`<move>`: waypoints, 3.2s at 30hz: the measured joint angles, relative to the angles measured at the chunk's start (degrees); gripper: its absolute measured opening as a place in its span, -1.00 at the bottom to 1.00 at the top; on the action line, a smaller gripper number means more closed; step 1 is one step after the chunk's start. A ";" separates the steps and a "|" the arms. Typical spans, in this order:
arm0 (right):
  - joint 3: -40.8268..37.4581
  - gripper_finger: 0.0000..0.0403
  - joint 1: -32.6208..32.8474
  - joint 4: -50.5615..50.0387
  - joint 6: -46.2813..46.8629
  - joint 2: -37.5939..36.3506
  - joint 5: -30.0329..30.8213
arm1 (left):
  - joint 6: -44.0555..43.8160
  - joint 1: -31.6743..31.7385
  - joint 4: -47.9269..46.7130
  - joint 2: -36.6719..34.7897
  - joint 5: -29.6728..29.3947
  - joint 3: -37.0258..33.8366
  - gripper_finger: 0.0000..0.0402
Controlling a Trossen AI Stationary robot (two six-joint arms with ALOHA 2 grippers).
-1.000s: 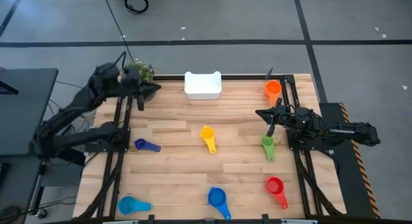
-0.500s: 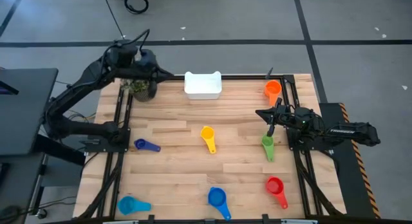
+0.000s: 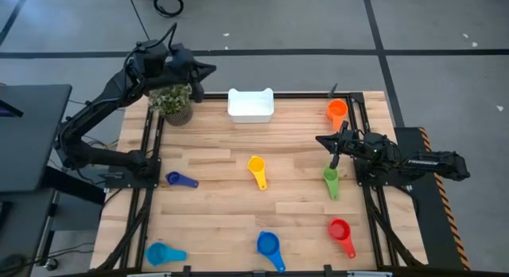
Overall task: Nest measuring cups in basket
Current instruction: Move the blue measuring cup
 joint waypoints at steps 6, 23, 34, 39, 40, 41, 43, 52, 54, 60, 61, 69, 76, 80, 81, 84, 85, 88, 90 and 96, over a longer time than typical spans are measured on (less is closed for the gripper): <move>0.00 -0.89 0.00 0.05 -0.01 -0.01 0.00 | -7.08 0.00 -3.51 0.00 -1.79 -0.02 -0.93; 0.00 -0.89 -0.09 34.25 3.98 -0.02 -2.85 | -16.73 -0.04 -4.58 2.76 1.29 -0.07 -0.93; 10.54 -0.89 -0.06 26.52 -9.92 0.47 -4.20 | -10.01 -0.82 -16.84 2.23 7.69 -0.07 -0.93; 21.27 -0.89 -0.04 7.84 -10.11 2.35 -2.28 | -11.51 -0.83 -17.40 2.21 7.70 -0.07 -0.93; 23.79 -0.89 -0.04 4.37 -10.11 2.99 -1.55 | -11.53 -0.83 -17.35 2.21 7.70 -0.07 -0.93; 26.15 -0.89 -0.04 1.26 -10.11 3.70 -0.64 | -11.45 -0.83 -17.40 2.21 7.63 -0.07 -0.93; 30.96 -0.89 -0.04 -5.09 -9.77 5.32 1.49 | -10.95 -1.17 -16.74 2.91 7.34 -0.03 -0.93; 48.12 -0.97 -0.04 -24.10 -3.88 14.36 8.28 | -10.06 -4.55 -9.62 10.12 7.11 -0.02 -0.93; 50.38 -0.97 -0.04 -25.92 -3.86 16.32 8.25 | -10.03 -5.37 -9.94 11.42 7.13 -0.02 -0.93; 53.86 -0.92 -0.04 -27.61 -4.08 20.62 8.07 | -4.12 -9.48 -16.05 13.89 8.30 -0.11 -0.93; 53.96 -0.92 -0.04 -27.60 -4.40 20.96 8.07 | -3.73 -10.27 -16.02 14.09 8.40 -0.11 -0.93; 54.01 -0.96 -0.04 -27.52 -5.78 21.63 7.96 | -4.18 -14.69 -16.22 14.27 9.86 -0.11 -0.93; 54.01 -0.91 -0.06 -27.50 -5.83 21.60 6.36 | -11.52 -16.65 -16.39 14.73 14.57 -0.09 -0.93; 54.01 -0.91 -0.05 -27.50 -5.91 21.61 5.50 | -11.87 -17.95 -16.51 15.32 14.54 0.00 -0.93; 54.01 -0.92 -0.04 -27.52 -5.93 21.61 5.17 | -11.42 -18.09 -16.71 15.55 14.11 -0.07 -0.93; 54.01 -0.93 -0.04 -27.50 -6.00 21.60 5.03 | -10.03 -18.73 -16.01 16.03 11.22 -0.09 -0.93; 54.01 -0.93 -0.04 -27.52 -6.00 21.60 5.01 | -9.67 -18.73 -16.26 16.09 10.61 -0.09 -0.93; 54.01 -0.94 -0.04 -27.50 -6.00 21.60 5.03 | -8.05 -18.91 -16.13 16.09 10.41 -0.09 -0.93; 54.01 -0.94 -0.05 -27.50 -6.01 21.60 5.03 | -7.10 -19.15 -15.98 16.09 10.43 -0.09 -0.93; 54.01 -0.94 -0.05 -27.50 -6.00 21.60 5.03 | -6.75 -19.48 -15.98 16.09 10.47 -0.09 -0.93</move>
